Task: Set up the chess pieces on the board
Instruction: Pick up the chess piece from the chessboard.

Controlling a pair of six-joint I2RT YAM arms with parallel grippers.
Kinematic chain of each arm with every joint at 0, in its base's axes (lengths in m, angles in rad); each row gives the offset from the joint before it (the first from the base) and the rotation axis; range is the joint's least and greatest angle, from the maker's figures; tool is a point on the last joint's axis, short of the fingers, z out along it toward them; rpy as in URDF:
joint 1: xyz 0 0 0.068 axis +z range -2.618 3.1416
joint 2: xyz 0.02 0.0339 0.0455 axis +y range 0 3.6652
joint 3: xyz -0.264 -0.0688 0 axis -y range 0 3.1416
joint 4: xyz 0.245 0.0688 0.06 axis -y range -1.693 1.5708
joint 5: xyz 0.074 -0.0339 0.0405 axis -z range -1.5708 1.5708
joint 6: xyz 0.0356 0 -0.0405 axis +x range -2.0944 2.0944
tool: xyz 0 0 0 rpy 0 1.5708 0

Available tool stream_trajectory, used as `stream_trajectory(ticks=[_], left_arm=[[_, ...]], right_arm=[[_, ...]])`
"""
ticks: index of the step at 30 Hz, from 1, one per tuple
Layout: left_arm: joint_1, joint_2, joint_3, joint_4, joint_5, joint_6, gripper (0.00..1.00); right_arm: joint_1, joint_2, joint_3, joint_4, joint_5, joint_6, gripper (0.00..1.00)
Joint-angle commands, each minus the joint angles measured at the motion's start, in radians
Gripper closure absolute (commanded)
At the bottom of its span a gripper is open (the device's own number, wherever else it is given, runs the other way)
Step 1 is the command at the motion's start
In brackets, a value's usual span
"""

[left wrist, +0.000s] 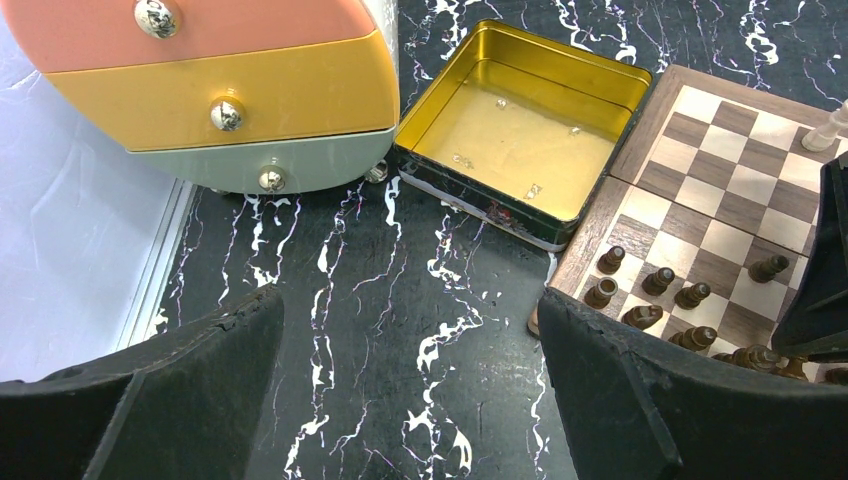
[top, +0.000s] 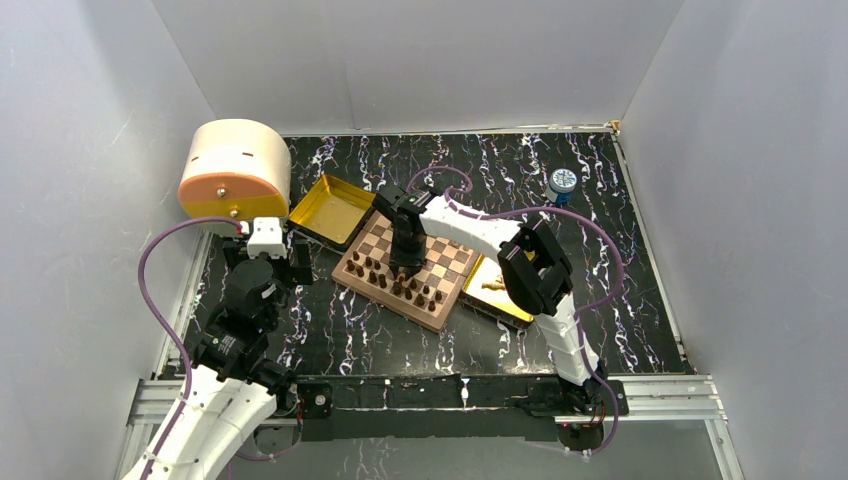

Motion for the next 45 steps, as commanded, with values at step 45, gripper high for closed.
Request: stream_trajectory(ticks=[45], left_arm=[[-0.008, 0.003, 0.033, 0.01, -0.014, 0.001, 0.06]], right_arm=[[-0.021, -0.098, -0.093, 0.137, 0.121, -0.012, 0.89]])
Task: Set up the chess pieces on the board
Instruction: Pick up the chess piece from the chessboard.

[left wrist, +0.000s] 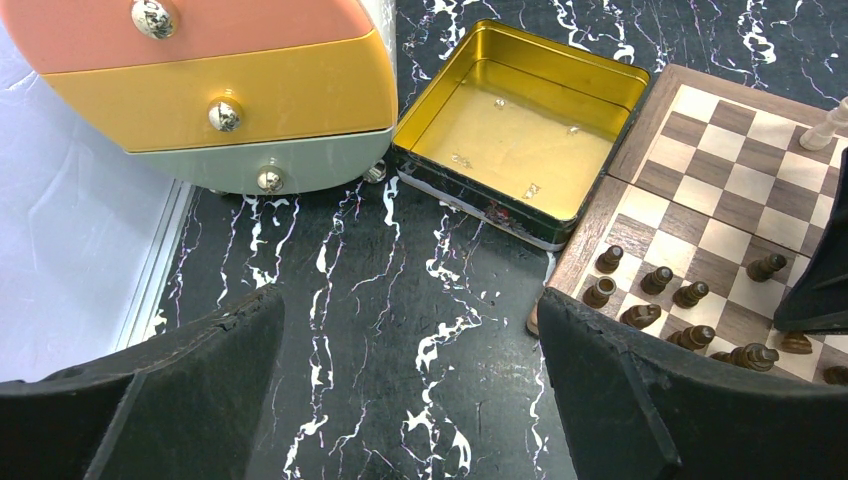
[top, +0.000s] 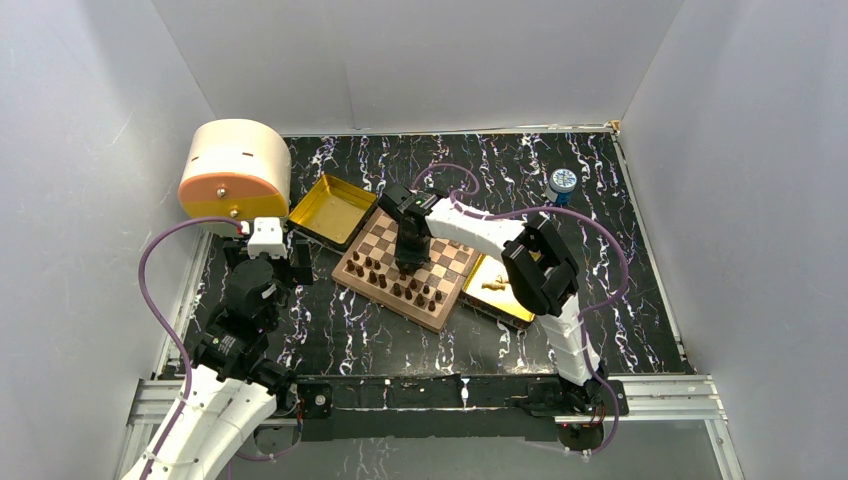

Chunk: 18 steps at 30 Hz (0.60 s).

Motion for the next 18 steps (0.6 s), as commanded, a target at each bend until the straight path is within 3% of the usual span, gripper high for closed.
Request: stream_trajectory(ticks=[1, 10, 14, 18], left_arm=[[-0.004, 0.004, 0.033, 0.01, -0.014, 0.0, 0.07], [-0.01, 0.051, 0.068, -0.02, 0.006, -0.129, 0.09], [-0.01, 0.087, 0.109, -0.04, 0.13, -0.293, 0.15], [-0.01, 0.144, 0.143, -0.005, 0.324, -0.466, 0.29]], right_arm=[[-0.005, -0.069, -0.003, 0.043, 0.076, -0.032, 0.89], [-0.006, -0.156, -0.004, 0.123, 0.176, -0.209, 0.91], [-0.003, -0.254, -0.098, 0.247, 0.183, -0.379, 0.93], [-0.004, -0.413, -0.305, 0.51, 0.158, -0.509, 0.94]])
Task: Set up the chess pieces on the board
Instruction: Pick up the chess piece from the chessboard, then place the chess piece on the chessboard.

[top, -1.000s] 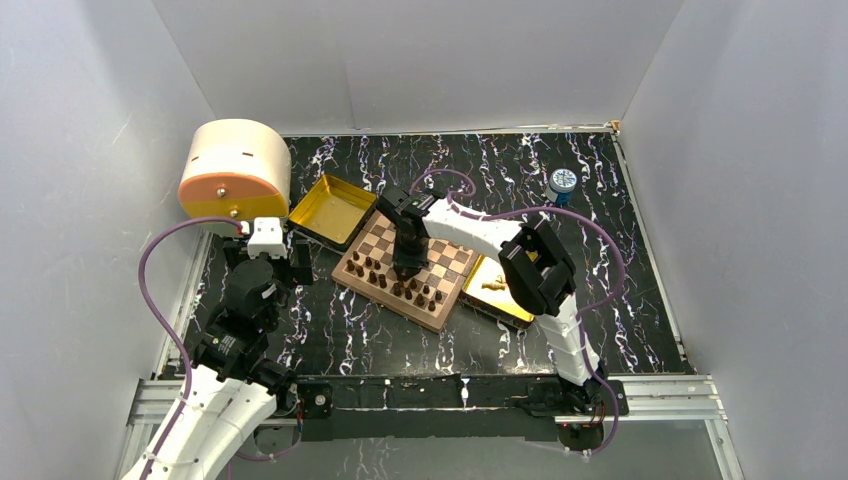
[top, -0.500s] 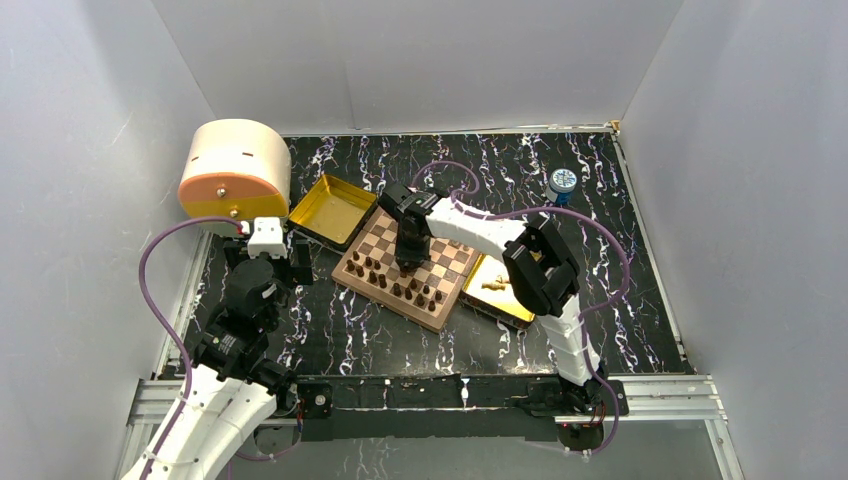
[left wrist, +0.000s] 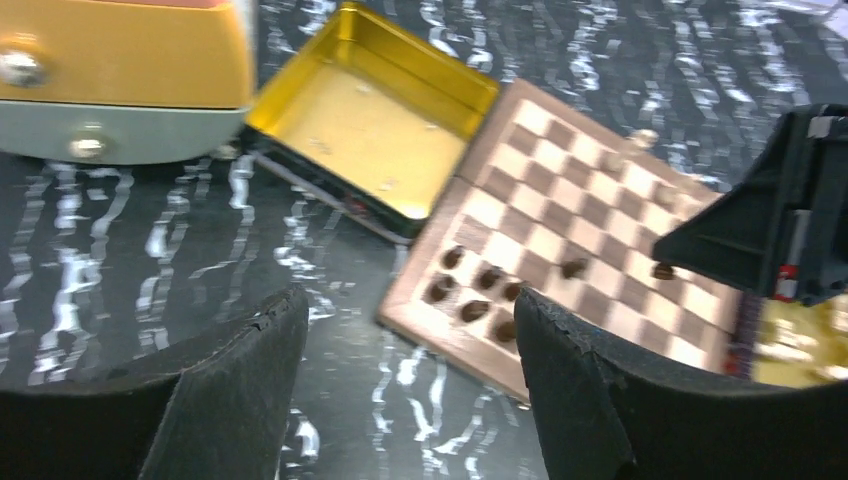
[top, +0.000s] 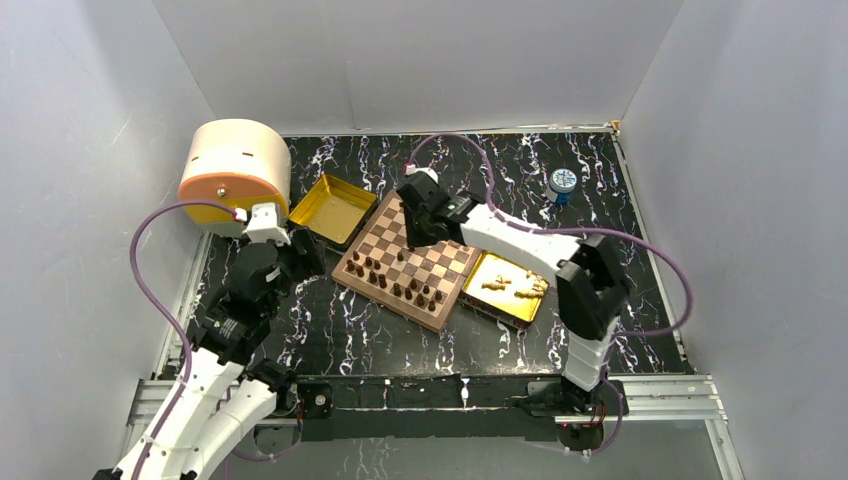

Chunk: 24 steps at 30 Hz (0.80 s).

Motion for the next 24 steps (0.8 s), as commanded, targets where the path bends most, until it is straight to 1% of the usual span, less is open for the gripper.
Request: stream_trajectory(ticks=[1, 4, 6, 8, 10, 12, 14, 18, 21, 22, 24], left_arm=[[-0.006, 0.068, 0.07, 0.047, 0.261, -0.249, 0.31], [-0.006, 0.135, 0.13, 0.066, 0.368, -0.319, 0.36], [-0.006, 0.197, 0.196, 0.055, 0.444, -0.337, 0.39], [-0.006, 0.256, 0.246, 0.028, 0.479, -0.347, 0.41], [-0.006, 0.29, 0.266, 0.011, 0.485, -0.348, 0.42], [-0.004, 0.298, 0.263, 0.007, 0.467, -0.348, 0.42], [-0.004, 0.297, 0.255, 0.006, 0.449, -0.345, 0.42], [-0.004, 0.295, 0.233, 0.004, 0.425, -0.337, 0.42], [-0.004, 0.272, 0.21, 0.003, 0.403, -0.329, 0.42], [-0.004, 0.257, 0.203, 0.0, 0.369, -0.326, 0.42], [-0.004, 0.235, 0.189, -0.001, 0.347, -0.321, 0.42]], right_arm=[[-0.004, -0.199, -0.194, 0.383, -0.027, -0.23, 0.93], [-0.002, -0.318, -0.376, 0.637, -0.13, -0.365, 0.93], [-0.002, -0.378, -0.477, 0.775, -0.142, -0.445, 0.92], [-0.003, -0.408, -0.546, 0.866, -0.118, -0.513, 0.92], [-0.004, -0.408, -0.579, 0.906, -0.1, -0.559, 0.92], [-0.005, -0.391, -0.585, 0.905, -0.097, -0.583, 0.91], [-0.006, -0.373, -0.601, 0.919, -0.117, -0.605, 0.9], [-0.006, -0.345, -0.676, 1.046, -0.125, -0.652, 0.9], [-0.007, -0.343, -0.704, 1.091, -0.115, -0.67, 0.89], [-0.007, -0.344, -0.714, 1.101, -0.111, -0.675, 0.89], [-0.007, -0.339, -0.741, 1.14, -0.103, -0.684, 0.88]])
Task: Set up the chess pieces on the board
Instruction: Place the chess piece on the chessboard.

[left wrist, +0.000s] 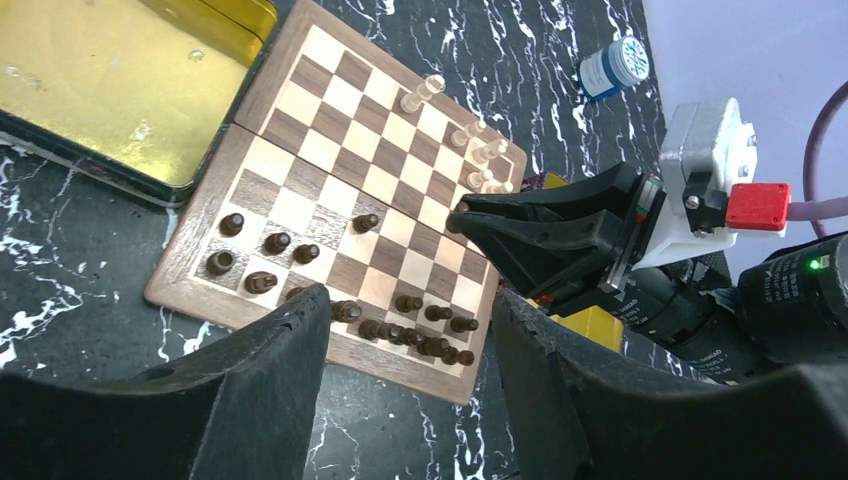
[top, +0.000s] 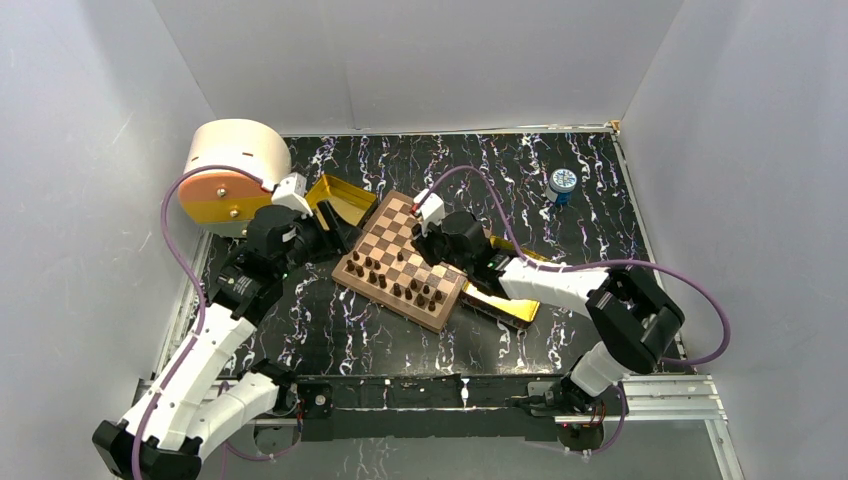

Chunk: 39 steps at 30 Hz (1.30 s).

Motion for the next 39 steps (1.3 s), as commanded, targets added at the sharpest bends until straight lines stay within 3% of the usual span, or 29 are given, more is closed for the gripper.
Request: stream_trajectory(ticks=[1, 5, 14, 31, 39], left_arm=[[-0.002, -0.068, -0.033, -0.007, -0.074, 0.014, 0.42], [-0.002, -0.105, -0.052, -0.006, -0.104, 0.02, 0.41], [-0.002, -0.134, -0.057, -0.018, -0.137, 0.048, 0.4], [-0.002, -0.16, -0.06, -0.024, -0.154, 0.077, 0.39], [-0.002, -0.164, -0.063, -0.026, -0.164, 0.093, 0.39]], right_arm=[[-0.005, 0.004, -0.043, 0.191, 0.019, -0.058, 0.88], [-0.006, 0.036, -0.108, 0.316, 0.028, -0.085, 0.88], [-0.004, 0.088, -0.142, 0.363, 0.009, -0.099, 0.85], [-0.004, 0.15, -0.149, 0.348, -0.014, -0.086, 0.82], [-0.004, 0.147, -0.161, 0.349, -0.014, -0.077, 0.74]])
